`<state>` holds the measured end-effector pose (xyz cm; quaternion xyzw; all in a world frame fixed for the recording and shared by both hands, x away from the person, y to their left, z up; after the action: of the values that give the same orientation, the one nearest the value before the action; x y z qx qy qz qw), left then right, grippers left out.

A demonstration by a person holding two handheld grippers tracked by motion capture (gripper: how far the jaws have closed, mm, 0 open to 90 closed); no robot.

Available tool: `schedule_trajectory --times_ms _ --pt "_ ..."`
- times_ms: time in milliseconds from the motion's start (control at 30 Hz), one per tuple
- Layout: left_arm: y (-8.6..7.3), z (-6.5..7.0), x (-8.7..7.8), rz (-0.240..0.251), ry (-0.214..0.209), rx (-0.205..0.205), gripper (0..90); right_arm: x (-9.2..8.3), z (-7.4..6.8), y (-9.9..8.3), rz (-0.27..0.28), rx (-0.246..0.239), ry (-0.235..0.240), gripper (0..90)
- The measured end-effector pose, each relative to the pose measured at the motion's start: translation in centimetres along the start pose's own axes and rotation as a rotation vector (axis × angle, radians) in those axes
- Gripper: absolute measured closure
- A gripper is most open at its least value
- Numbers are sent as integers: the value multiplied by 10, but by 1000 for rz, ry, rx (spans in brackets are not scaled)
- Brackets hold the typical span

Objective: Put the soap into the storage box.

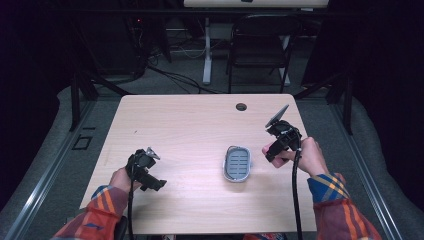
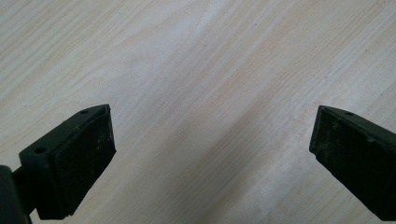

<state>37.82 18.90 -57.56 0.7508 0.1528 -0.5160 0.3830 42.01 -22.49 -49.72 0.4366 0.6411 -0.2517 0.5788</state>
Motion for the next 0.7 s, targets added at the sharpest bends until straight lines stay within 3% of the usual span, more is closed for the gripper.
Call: schedule_trajectory --times_ms 67,133,433,567,700 --pt "0 0 -1 3 -3 1 1 -1 -2 3 -14 -8 0 371" --pt "0 0 -1 6 -4 2 1 0 -4 7 9 5 1 371" --pt "0 1 -2 13 0 2 1 2 -15 26 -15 -35 1 371" --pt "0 0 -2 5 -5 -2 1 3 -22 34 18 -28 7 371" --pt "0 1 -2 7 -3 -1 1 5 -25 41 -5 -48 10 371"
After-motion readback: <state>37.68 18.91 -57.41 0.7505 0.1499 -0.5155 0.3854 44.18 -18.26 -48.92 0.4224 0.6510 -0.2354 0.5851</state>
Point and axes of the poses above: each handheld gripper's, and its own axes: x roughly forward along the jaws, y roughly out of its top, z roughly to its right, the point moved 5 cm from there along x, roughly forward along the jaws, and after that the axes turned 10 degrees about y, right-handed, at the moved point
